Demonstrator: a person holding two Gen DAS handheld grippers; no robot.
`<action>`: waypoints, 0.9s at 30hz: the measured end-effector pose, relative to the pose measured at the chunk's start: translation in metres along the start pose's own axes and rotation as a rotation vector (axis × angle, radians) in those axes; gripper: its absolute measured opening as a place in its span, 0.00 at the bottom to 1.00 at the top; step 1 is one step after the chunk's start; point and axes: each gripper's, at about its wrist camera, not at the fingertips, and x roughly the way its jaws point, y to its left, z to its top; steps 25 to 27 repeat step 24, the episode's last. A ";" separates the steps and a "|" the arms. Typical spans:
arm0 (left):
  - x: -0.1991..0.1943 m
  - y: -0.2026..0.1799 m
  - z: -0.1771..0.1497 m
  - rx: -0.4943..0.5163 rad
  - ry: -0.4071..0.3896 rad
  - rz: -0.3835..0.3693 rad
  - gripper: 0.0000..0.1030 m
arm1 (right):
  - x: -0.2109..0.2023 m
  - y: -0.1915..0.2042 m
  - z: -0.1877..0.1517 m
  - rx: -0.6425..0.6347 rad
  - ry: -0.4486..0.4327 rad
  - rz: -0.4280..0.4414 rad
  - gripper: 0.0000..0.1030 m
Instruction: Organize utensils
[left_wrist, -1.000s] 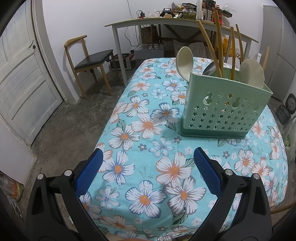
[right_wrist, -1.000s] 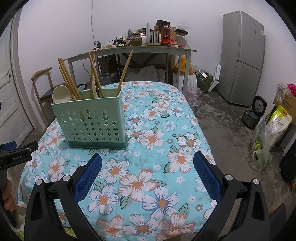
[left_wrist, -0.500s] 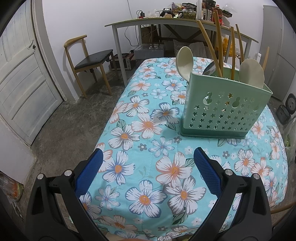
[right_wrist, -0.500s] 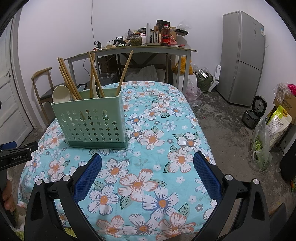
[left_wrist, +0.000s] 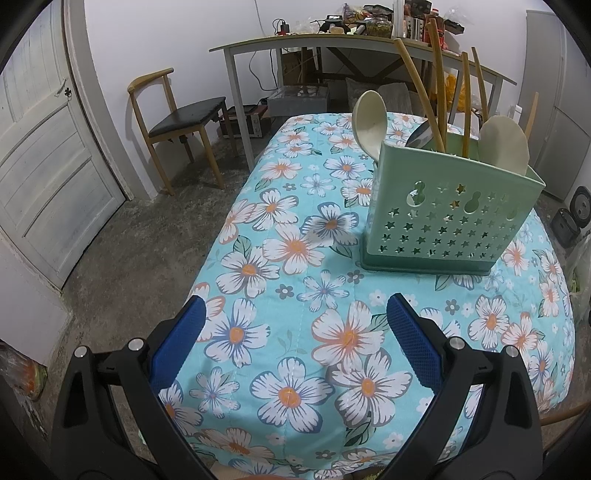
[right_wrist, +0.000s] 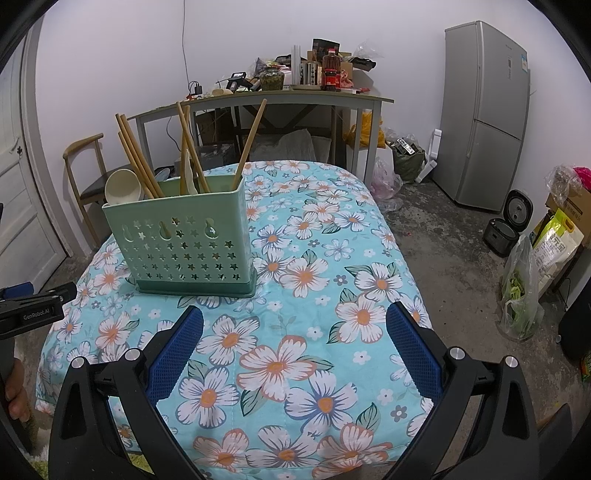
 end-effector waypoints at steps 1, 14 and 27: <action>0.000 0.000 0.000 0.000 0.001 0.000 0.92 | 0.000 0.000 0.000 0.000 0.000 0.000 0.94; 0.000 0.000 0.001 -0.001 0.001 -0.001 0.92 | 0.000 0.000 -0.001 0.000 0.000 0.003 0.94; -0.001 -0.002 -0.005 0.006 -0.001 -0.004 0.92 | -0.001 0.001 -0.002 -0.003 -0.001 0.003 0.94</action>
